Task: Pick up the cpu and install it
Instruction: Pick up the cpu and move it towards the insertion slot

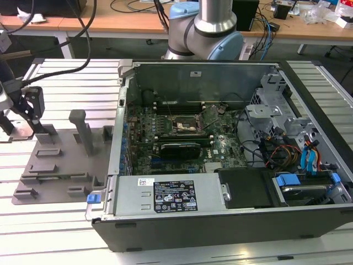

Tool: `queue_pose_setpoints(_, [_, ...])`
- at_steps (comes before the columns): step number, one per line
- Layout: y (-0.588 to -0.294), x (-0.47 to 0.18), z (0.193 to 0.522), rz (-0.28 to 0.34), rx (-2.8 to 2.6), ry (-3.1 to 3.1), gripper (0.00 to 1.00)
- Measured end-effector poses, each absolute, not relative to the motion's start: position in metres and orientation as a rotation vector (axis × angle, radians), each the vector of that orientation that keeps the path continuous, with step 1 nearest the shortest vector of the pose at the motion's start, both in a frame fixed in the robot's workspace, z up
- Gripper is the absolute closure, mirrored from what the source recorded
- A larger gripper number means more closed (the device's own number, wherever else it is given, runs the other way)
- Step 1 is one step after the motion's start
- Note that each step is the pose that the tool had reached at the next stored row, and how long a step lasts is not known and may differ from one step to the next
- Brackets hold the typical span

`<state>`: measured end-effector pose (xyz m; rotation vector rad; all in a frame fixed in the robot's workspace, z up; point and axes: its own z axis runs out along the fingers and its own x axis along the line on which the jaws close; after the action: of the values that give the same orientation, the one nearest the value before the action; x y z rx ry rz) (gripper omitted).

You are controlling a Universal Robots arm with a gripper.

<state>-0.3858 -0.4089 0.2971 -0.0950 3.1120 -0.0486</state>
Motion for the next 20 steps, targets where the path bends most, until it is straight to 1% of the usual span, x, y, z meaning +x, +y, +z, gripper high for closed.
queue_pose_setpoints(20, [-0.409,-0.386,0.334,-0.049,-0.095,3.112,0.45])
